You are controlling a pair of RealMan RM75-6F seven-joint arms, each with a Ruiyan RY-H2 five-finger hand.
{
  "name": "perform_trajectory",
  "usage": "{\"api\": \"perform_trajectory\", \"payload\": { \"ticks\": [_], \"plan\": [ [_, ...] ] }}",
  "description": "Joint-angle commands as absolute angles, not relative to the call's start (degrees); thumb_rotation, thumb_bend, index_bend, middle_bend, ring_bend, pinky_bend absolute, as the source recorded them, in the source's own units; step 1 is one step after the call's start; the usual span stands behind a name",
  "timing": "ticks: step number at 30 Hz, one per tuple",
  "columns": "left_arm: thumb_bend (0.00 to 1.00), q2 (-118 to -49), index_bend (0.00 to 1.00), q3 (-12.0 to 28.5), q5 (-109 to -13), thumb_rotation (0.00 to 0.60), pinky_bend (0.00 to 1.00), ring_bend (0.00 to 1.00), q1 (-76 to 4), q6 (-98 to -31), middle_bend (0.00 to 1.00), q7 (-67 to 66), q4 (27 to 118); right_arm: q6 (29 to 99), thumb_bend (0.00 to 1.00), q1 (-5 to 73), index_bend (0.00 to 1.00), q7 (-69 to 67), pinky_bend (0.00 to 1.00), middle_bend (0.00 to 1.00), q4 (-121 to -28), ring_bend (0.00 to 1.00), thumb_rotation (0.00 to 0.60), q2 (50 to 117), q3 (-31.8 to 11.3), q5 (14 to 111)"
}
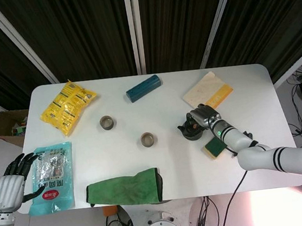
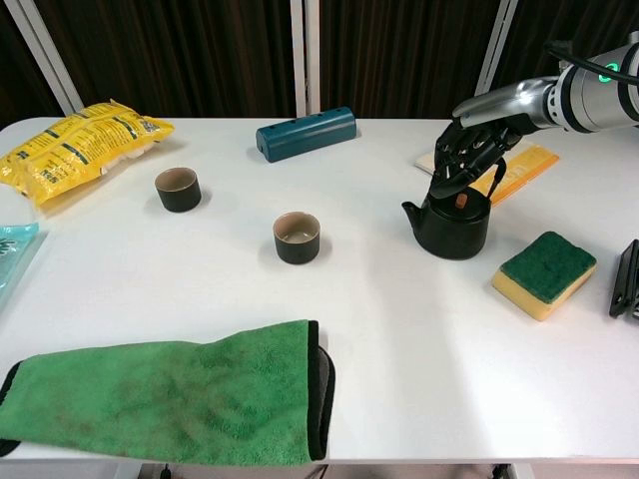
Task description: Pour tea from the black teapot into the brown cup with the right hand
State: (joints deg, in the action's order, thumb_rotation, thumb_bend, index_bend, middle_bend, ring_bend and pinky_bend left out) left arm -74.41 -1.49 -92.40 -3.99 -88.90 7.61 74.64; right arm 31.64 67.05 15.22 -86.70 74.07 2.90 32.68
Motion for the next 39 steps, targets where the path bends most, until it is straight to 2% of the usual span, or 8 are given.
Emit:
{"api": "perform_trajectory", "payload": {
  "ticks": [1,21,30,39],
  "plan": [
    [0.09,-74.46,0.16,-1.48,-92.40,0.600,0.21,0.09,-4.00,-88.89,0.13,7.62,74.57,31.47,0.18,67.34,0.41,15.42,0.14,0.41,-86.77,0.35,0.311,73.99,3.23,32.31],
    [0.09,-74.68,0.16,-1.44,-92.30,0.600,0.21,0.09,-4.02,-88.81,0.13,8.04,74.03,30.21,0.18,68.75,0.46,14.64,0.15,0.45,-86.14,0.39,0.313,74.69,4.12,30.98],
    [0.09,-74.73,0.16,-1.43,-92.22,0.600,0.21,0.09,-4.06,-88.68,0.13,8.26,73.86,29.99,0.18,69.18,0.52,14.37,0.19,0.49,-86.30,0.43,0.311,74.62,4.77,30.67],
    [0.09,-74.69,0.16,-1.42,-92.22,0.600,0.21,0.09,-4.08,-88.70,0.13,8.24,73.94,29.19,0.18,69.73,0.53,13.82,0.21,0.49,-86.22,0.44,0.313,74.61,5.33,30.24]
  ]
}}
